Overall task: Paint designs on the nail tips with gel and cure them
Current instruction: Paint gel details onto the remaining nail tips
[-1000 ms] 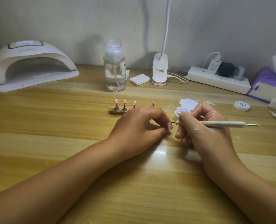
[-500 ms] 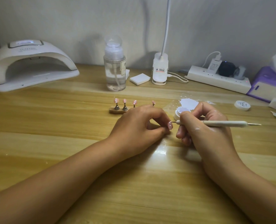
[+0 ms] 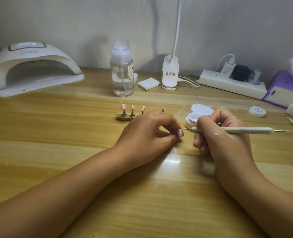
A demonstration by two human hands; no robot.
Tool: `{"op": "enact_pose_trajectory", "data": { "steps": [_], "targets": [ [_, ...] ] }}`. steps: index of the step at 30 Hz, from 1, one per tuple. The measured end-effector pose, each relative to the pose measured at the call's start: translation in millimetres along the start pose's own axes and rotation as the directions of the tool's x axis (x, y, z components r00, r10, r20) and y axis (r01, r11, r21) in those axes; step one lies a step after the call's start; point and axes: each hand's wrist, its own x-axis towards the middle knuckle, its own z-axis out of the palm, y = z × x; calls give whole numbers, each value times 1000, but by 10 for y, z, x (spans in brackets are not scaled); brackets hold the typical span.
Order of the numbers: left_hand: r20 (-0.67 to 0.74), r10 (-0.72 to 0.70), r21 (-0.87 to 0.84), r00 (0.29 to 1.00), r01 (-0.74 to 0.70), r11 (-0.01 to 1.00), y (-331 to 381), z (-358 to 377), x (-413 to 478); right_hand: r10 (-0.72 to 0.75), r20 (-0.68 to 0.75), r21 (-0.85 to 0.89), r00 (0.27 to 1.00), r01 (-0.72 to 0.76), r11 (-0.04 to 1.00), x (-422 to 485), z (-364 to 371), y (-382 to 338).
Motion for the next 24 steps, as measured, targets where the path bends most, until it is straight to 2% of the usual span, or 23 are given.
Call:
{"op": "enact_pose_trajectory", "data": {
  "steps": [7, 24],
  "targets": [
    [-2, -7, -1, 1000, 7, 1000, 0, -1, 4, -1, 58, -80, 998, 6, 997, 13, 17, 23],
    [-5, 0, 8, 1000, 0, 1000, -7, 2, 7, -5, 53, -61, 999, 8, 998, 25, -5, 56]
  ]
}}
